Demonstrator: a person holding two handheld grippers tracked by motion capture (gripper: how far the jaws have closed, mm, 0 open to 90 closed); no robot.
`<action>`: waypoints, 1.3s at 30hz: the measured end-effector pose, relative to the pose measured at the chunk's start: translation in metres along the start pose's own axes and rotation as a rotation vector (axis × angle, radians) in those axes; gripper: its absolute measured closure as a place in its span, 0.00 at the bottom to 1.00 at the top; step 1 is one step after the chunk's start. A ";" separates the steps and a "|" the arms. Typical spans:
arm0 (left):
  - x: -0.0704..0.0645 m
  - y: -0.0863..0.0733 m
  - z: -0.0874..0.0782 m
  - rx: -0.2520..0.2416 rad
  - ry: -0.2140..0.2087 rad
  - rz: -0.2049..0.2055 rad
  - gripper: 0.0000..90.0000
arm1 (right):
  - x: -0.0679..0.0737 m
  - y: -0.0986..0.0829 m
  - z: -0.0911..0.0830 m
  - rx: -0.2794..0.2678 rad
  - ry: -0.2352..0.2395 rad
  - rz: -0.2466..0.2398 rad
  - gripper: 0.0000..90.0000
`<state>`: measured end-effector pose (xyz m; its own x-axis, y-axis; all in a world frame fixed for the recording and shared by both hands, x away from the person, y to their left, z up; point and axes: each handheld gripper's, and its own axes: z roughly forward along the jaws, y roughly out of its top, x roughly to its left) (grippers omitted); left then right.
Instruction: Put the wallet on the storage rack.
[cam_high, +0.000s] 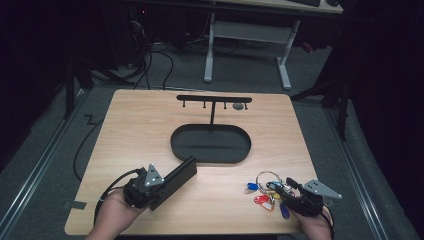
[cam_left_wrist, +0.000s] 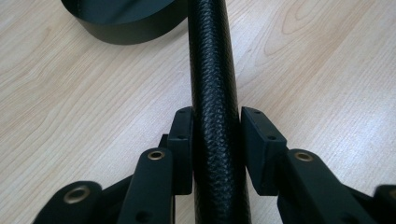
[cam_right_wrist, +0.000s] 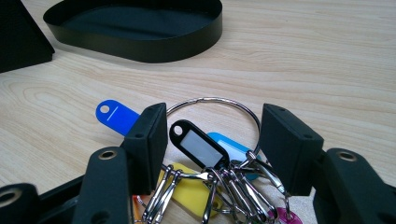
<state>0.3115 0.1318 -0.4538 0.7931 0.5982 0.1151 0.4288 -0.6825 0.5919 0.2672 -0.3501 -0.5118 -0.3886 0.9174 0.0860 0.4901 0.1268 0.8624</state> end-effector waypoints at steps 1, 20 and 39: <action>0.000 0.000 0.000 0.000 0.000 0.000 0.75 | 0.000 0.000 0.000 0.000 0.000 0.000 0.47; -0.002 0.003 -0.003 0.007 -0.043 0.040 0.82 | 0.000 0.000 0.000 0.001 -0.001 0.002 0.47; -0.003 0.018 -0.021 -0.133 0.027 0.149 0.83 | -0.001 -0.002 0.001 0.004 -0.007 0.009 0.47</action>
<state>0.3076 0.1264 -0.4272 0.8310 0.5068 0.2295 0.2453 -0.7040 0.6665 0.2673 -0.3511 -0.5135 -0.3784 0.9212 0.0901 0.4967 0.1199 0.8596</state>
